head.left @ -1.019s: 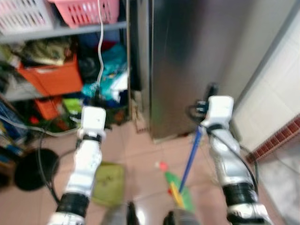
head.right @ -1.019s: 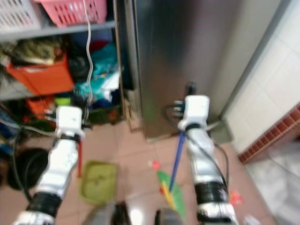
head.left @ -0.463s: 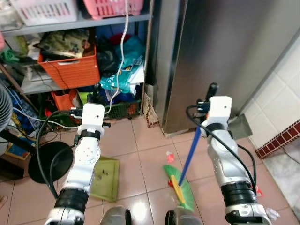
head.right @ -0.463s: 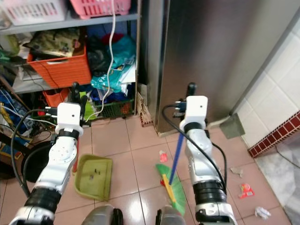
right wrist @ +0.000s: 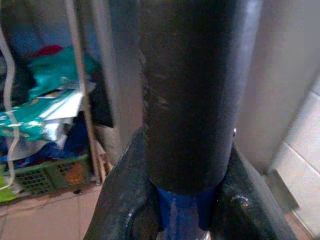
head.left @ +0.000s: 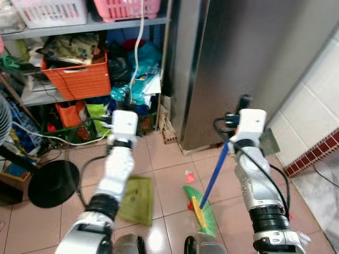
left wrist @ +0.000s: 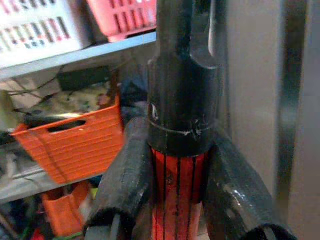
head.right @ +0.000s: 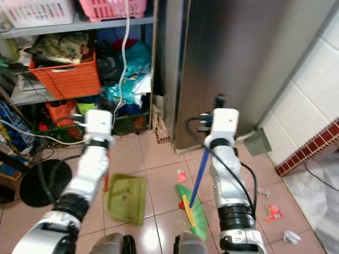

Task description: Sweep floor

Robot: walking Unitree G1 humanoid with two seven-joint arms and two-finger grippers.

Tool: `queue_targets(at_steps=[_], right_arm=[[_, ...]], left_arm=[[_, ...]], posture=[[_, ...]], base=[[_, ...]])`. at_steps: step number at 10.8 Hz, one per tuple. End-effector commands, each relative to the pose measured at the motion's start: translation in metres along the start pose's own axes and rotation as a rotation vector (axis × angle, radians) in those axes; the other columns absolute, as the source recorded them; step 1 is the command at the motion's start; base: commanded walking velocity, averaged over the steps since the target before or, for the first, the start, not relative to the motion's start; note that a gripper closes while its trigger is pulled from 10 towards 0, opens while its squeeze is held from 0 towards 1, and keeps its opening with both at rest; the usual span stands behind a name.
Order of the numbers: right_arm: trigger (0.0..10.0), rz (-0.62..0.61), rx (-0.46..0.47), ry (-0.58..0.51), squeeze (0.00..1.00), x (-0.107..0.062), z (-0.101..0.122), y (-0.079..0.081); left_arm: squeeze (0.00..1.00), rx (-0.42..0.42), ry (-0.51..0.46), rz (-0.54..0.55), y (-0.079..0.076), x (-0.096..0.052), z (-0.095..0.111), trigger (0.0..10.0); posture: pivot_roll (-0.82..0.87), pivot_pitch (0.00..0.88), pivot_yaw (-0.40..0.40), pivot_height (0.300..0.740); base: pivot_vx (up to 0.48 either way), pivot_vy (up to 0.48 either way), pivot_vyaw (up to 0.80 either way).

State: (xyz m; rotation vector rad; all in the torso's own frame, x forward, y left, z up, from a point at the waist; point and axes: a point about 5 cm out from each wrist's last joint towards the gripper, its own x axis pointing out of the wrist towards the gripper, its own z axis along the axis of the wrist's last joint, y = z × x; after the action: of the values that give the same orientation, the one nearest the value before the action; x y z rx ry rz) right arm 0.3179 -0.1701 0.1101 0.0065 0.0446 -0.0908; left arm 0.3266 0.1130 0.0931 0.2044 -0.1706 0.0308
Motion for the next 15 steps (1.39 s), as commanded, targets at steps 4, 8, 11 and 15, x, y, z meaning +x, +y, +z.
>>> queue_targets(at_steps=[4,8,11,15], right_arm=[[10.0,-0.083,0.067,0.094,0.00,0.000,-0.008,-0.011],[10.0,-0.016,0.374,0.188,0.00,0.003,0.003,0.013],[10.0,0.210,0.437,0.045,0.00,0.009,0.057,0.036],[10.0,0.249,0.124,-0.231,0.00,0.015,0.107,0.016]], left_arm=[[0.00,-0.204,0.106,0.006,-0.018,-0.018,-0.023,10.0],[0.00,-0.222,0.113,0.005,-0.019,-0.019,-0.027,10.0],[0.00,-0.226,0.115,-0.004,-0.020,-0.017,-0.027,10.0],[0.00,-0.230,0.132,-0.034,-0.023,-0.016,-0.027,10.0]], posture=[[-0.14,0.101,0.003,0.740],[-0.14,0.089,0.006,0.740],[-0.14,0.078,0.009,0.740],[-0.14,0.066,0.013,0.740]], base=[[0.000,0.000,0.00],[0.000,0.000,0.00],[0.000,0.000,0.00],[0.000,0.000,0.00]])
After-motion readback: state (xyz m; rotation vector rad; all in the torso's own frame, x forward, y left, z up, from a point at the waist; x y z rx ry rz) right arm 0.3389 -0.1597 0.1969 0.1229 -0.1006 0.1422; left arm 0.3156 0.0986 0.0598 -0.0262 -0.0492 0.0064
